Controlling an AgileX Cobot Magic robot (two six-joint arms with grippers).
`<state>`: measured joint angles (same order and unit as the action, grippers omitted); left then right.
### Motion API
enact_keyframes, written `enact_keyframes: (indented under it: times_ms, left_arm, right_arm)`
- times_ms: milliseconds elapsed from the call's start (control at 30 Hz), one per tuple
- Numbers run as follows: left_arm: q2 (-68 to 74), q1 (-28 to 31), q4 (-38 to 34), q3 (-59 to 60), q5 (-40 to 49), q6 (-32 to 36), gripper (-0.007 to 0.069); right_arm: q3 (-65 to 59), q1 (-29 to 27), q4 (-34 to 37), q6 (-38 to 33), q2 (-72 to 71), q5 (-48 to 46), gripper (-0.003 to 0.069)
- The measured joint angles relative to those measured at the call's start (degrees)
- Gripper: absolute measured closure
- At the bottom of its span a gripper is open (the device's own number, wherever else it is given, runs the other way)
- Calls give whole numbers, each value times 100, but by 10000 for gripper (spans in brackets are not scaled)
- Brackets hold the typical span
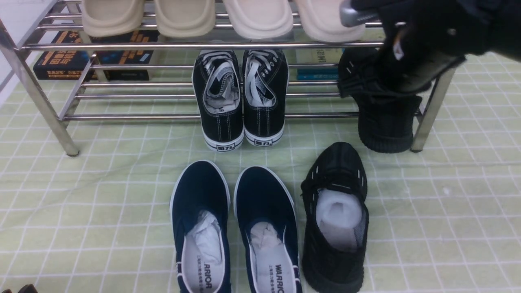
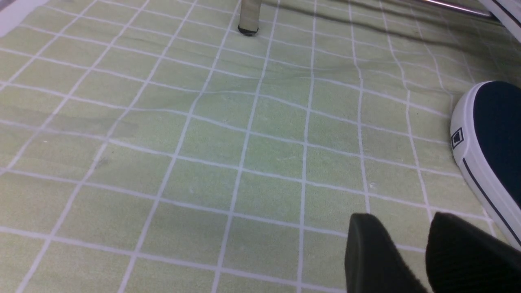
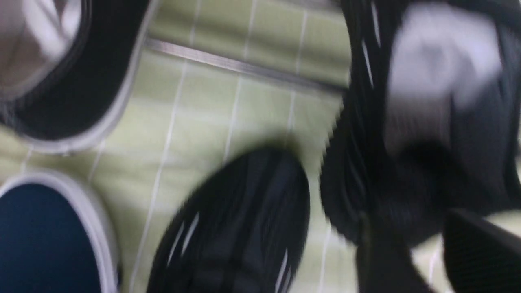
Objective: Take the shoes off the shelf with your hand from the green coffee tablecloth.
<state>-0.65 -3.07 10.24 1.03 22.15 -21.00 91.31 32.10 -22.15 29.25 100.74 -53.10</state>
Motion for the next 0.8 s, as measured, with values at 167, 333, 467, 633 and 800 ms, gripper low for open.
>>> enact_keyframes:
  times_ms: [167,333,467,633,800]
  left_arm:
    - [0,0,0,0,0,0,385]
    - [0,0,0,0,0,0,385]
    - [0,0,0,0,0,0,385]
    - [0,0,0,0,0,0,385]
    - [0,0,0,0,0,0,385]
  right_arm:
    - [76,0,-547,-12,488,275,253]
    - [76,0,-1108,201,937,493,252]
    - [92,0,-1531,487,1247,630,303]
    - [94,0,-1887,567,1396,584,484]
    - [94,0,-1814,561,1183,391,655]
